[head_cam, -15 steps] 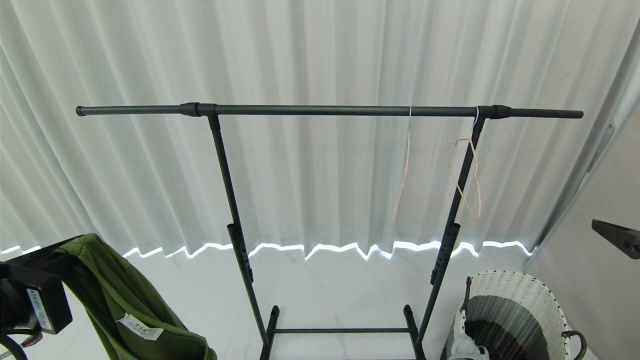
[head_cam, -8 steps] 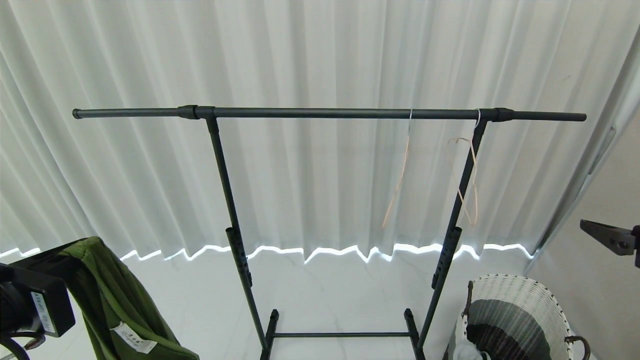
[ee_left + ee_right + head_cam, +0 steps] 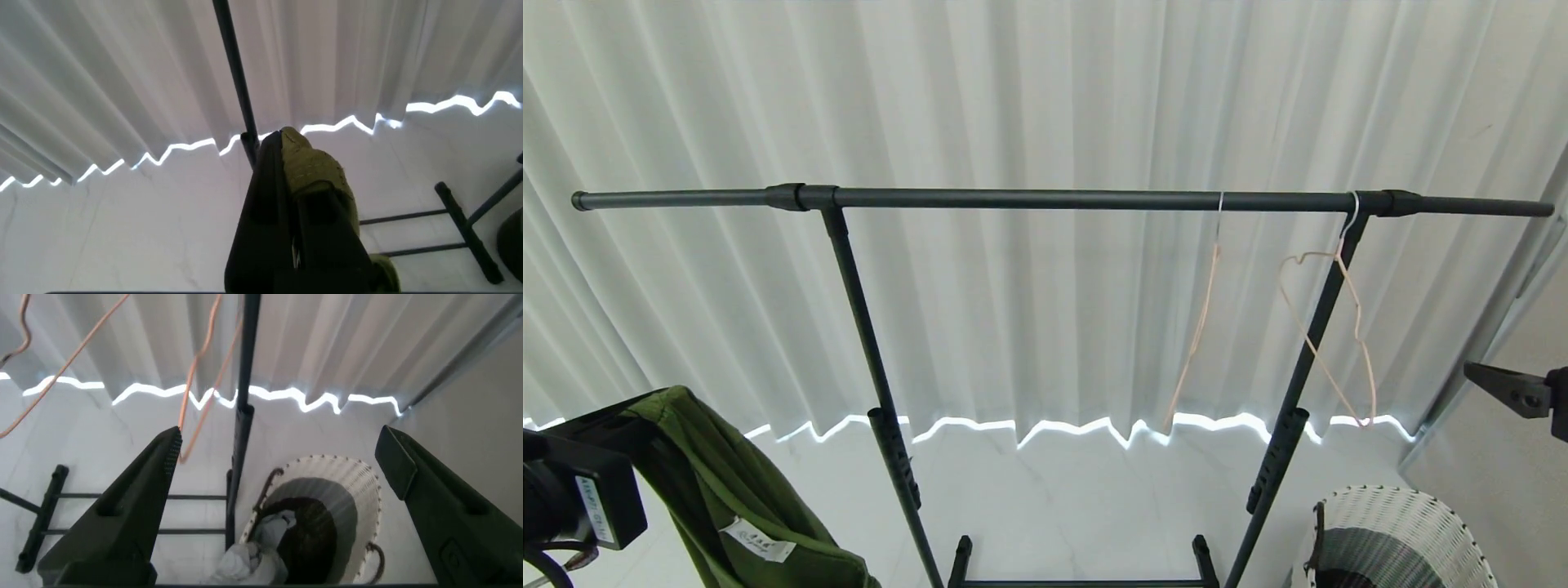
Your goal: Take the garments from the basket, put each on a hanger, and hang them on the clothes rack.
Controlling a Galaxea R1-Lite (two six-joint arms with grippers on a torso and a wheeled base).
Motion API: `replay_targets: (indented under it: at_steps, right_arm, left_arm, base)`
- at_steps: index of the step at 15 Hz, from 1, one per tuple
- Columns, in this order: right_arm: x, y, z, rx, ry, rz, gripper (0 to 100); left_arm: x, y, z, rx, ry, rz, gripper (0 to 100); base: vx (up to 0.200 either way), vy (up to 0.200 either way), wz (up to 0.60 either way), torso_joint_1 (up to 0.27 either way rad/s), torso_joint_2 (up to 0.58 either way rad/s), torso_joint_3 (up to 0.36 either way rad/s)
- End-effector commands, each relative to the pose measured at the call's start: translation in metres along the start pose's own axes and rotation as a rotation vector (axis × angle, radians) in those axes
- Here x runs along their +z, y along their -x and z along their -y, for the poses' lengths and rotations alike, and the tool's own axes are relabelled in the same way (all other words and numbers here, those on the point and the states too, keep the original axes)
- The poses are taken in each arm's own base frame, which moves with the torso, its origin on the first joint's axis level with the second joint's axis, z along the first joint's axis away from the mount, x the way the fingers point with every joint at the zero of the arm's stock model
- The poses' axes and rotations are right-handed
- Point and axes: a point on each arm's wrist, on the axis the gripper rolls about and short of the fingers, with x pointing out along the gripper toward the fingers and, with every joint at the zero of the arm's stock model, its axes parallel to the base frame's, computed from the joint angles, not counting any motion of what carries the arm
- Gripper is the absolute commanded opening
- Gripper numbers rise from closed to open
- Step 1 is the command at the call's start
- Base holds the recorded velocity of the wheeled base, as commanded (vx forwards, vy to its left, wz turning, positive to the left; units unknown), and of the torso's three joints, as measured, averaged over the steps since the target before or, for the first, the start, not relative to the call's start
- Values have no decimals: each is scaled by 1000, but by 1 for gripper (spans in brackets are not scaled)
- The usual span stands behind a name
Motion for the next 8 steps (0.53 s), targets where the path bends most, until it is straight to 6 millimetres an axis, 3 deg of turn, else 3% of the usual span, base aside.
replay_targets:
  at_steps: [1, 6, 8]
  right_arm:
    - [0, 0, 0, 1, 1, -1, 100]
    - [-4, -15, -3, 5, 7, -57, 100]
    - [-7, -26, -10, 36, 3, -95, 100]
  left_arm:
    - [0, 0, 0, 1, 1, 2, 0]
    - [-1, 1, 0, 2, 1, 3, 0]
    - [-1, 2, 0, 2, 1, 3, 0]
  base:
    - [200, 0, 0, 2, 7, 7]
    - [200, 0, 0, 3, 1, 1]
    - [0, 0, 0, 0, 0, 0]
